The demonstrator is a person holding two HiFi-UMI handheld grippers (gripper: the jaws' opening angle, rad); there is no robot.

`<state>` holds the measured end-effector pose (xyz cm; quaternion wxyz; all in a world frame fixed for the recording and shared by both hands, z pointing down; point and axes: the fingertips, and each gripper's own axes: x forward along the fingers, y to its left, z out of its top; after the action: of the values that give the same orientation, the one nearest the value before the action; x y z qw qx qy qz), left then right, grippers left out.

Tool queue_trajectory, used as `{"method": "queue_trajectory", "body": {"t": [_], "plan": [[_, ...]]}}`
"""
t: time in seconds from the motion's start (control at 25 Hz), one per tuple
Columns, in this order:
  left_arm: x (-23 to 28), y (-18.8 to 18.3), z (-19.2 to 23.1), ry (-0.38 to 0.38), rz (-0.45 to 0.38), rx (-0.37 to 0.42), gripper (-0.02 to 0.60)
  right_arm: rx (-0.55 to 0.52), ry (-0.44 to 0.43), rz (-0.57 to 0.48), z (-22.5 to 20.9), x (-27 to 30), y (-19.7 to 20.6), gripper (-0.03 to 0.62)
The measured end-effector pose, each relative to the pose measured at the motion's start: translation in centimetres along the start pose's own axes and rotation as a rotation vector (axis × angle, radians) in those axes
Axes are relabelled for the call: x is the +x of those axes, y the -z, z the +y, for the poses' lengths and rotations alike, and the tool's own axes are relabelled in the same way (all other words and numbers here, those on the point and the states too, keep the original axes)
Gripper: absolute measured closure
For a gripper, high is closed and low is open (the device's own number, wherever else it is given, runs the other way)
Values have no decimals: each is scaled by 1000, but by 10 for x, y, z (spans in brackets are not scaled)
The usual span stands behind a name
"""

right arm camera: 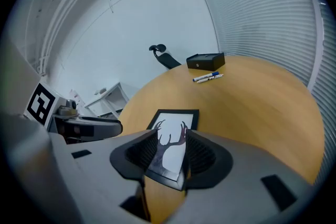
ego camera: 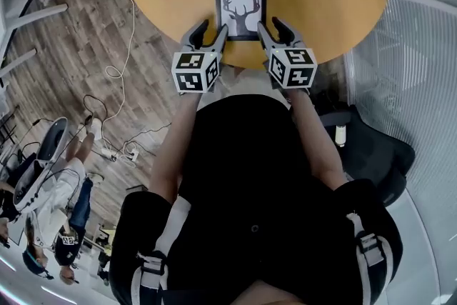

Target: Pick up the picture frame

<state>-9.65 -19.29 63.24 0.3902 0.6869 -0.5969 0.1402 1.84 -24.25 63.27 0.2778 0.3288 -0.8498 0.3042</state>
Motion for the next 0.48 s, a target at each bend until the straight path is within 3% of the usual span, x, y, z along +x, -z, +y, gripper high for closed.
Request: {"method": "queue_trajectory", "body": {"t": [0.48], "plan": [[59,34,25,-64,91,15,382,15,44,66,-37,50,42,430]]}}
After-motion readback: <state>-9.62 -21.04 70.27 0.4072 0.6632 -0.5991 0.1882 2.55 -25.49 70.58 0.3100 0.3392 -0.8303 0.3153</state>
